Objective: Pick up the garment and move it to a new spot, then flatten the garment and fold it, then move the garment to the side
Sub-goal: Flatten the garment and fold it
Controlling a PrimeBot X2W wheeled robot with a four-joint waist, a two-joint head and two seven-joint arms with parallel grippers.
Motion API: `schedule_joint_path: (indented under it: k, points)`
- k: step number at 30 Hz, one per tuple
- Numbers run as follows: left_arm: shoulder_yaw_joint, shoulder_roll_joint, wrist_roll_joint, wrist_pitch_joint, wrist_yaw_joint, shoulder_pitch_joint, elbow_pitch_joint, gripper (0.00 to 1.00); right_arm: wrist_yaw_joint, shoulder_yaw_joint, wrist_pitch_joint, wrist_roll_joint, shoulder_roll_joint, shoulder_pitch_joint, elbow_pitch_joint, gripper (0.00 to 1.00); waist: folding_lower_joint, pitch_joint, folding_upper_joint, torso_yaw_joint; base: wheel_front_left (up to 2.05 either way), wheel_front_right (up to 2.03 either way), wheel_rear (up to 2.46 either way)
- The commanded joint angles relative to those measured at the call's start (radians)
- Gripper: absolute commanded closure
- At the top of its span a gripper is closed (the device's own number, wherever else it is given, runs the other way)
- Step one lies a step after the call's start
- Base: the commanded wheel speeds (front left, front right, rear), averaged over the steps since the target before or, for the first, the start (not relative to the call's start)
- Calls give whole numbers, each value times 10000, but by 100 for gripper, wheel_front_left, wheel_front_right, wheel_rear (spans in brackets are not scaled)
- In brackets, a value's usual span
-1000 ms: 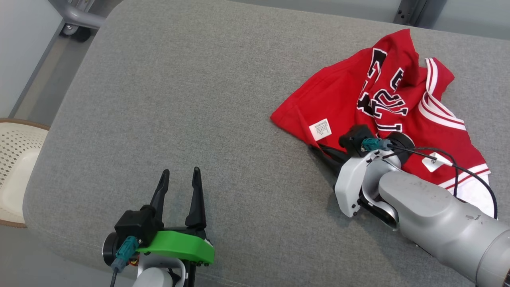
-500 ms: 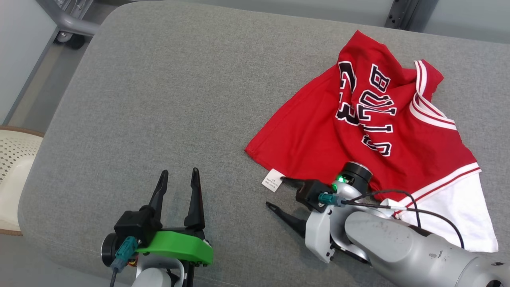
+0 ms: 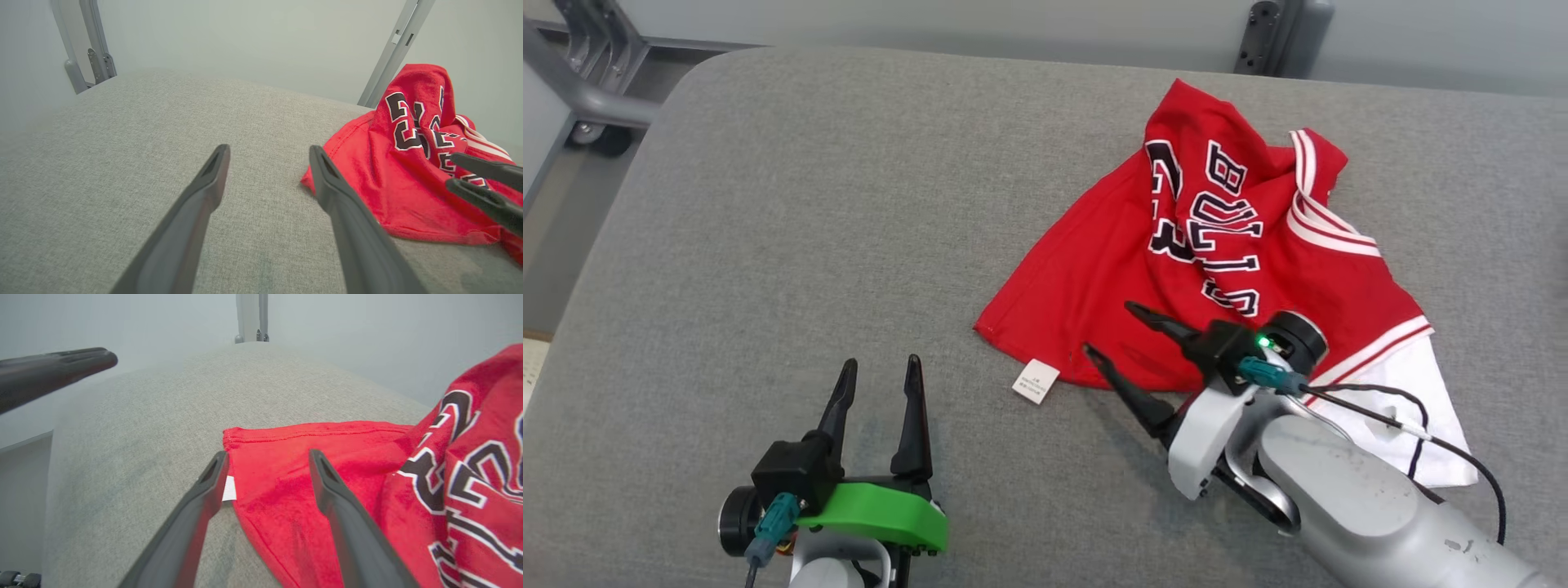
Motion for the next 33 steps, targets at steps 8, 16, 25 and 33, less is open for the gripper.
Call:
schedule_joint_path:
  k: [8,16,25,33]
  points:
    - [367,37,306,-2,-150,286,22,0,-12,-3914,-28,-1338,389,2284,-1229,0,0,-714,0,-1508,0,0,0]
    - [848,43,409,0,-227,552,3,0,-12,-6396,-27,-2564,1001,4172,-2686,0,0,-1131,0,-2353,0,0,0]
    - [1439,34,581,0,-432,1298,-139,0,-12,-7472,-28,-2797,1705,5539,-3809,0,0,-1582,0,-2765,0,0,0]
    - [1710,20,723,0,-482,1804,-376,0,-12,-7724,-29,-2960,1862,5924,-4050,0,0,-1695,0,-2804,0,0,0]
